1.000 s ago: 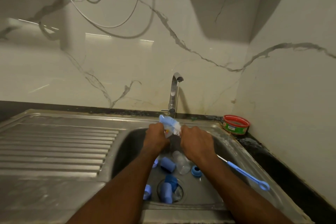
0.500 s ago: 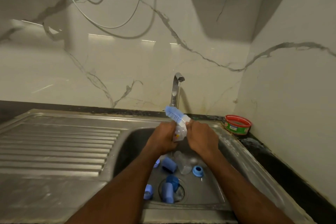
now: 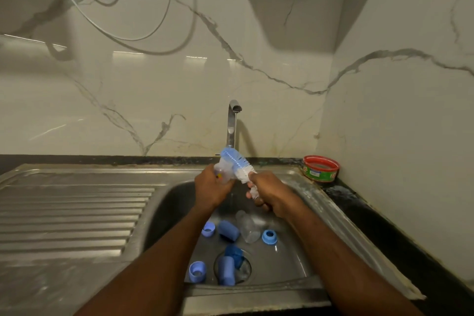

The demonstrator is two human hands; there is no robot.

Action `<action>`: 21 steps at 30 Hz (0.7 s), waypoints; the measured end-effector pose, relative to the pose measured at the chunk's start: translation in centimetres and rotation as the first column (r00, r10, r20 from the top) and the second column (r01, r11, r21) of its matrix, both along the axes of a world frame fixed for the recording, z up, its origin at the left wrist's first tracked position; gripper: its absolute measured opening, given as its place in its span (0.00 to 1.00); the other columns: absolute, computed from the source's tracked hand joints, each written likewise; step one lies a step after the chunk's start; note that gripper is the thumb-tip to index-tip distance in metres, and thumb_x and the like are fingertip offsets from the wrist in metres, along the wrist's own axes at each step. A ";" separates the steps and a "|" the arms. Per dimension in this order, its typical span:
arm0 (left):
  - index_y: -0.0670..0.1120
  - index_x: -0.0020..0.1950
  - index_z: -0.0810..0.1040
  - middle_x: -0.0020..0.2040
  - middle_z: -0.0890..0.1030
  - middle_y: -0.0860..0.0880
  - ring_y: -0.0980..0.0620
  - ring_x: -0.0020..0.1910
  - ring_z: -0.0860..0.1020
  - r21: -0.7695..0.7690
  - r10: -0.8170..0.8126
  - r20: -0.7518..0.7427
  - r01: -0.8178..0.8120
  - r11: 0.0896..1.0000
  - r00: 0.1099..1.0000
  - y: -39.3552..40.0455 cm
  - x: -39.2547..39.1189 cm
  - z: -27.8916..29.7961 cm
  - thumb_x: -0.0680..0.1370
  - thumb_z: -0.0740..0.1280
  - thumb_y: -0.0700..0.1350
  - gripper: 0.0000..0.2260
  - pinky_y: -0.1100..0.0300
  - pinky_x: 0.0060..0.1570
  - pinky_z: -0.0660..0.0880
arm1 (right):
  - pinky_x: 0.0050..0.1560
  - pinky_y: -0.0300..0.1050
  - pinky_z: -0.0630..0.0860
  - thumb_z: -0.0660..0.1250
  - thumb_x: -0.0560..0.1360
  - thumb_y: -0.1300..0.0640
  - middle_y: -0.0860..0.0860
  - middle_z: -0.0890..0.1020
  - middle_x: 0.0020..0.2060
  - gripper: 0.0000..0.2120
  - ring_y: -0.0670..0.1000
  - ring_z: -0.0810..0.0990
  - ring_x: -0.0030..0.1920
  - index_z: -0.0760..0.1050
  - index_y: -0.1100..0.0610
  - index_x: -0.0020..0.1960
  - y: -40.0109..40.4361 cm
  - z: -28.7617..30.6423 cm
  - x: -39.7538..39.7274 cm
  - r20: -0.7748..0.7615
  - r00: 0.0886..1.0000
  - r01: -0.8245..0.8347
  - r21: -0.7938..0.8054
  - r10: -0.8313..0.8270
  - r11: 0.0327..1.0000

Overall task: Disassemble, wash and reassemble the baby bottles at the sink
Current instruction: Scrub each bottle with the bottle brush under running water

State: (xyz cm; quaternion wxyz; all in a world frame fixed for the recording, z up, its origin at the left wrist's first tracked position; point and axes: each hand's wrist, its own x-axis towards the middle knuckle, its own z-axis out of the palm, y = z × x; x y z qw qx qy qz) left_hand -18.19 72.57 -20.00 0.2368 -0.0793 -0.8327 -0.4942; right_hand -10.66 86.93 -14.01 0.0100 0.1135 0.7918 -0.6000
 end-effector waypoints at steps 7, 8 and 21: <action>0.48 0.67 0.70 0.62 0.75 0.49 0.54 0.59 0.75 -0.268 -0.365 -0.101 0.328 0.906 0.926 1.2 1.1 0.1 0.79 0.68 0.55 0.20 0.62 0.59 0.73 | 0.17 0.32 0.53 0.52 0.85 0.55 0.55 0.80 0.30 0.13 0.44 0.65 0.19 0.70 0.58 0.47 1.9 0.0 -1.3 0.052 0.998 -0.006 -0.331 0.025 0.944; 0.48 0.69 0.69 0.64 0.74 0.48 0.53 0.62 0.74 -0.286 -0.361 -0.097 0.322 0.903 0.928 1.4 0.8 0.0 0.79 0.64 0.57 0.21 0.56 0.63 0.73 | 0.16 0.33 0.53 0.52 0.86 0.55 0.55 0.80 0.29 0.13 0.43 0.65 0.19 0.70 0.59 0.47 2.3 0.1 -1.3 0.067 0.997 -0.015 -0.385 0.044 0.923; 0.46 0.63 0.68 0.57 0.69 0.49 0.54 0.53 0.69 -0.325 -0.229 -0.165 0.167 0.931 0.959 0.8 -0.1 -0.8 0.76 0.72 0.57 0.23 0.62 0.47 0.66 | 0.18 0.33 0.69 0.50 0.86 0.61 0.65 0.83 0.35 0.14 0.47 0.76 0.21 0.66 0.69 0.65 1.4 -0.1 -2.1 -0.027 0.998 -0.068 -0.586 0.065 0.807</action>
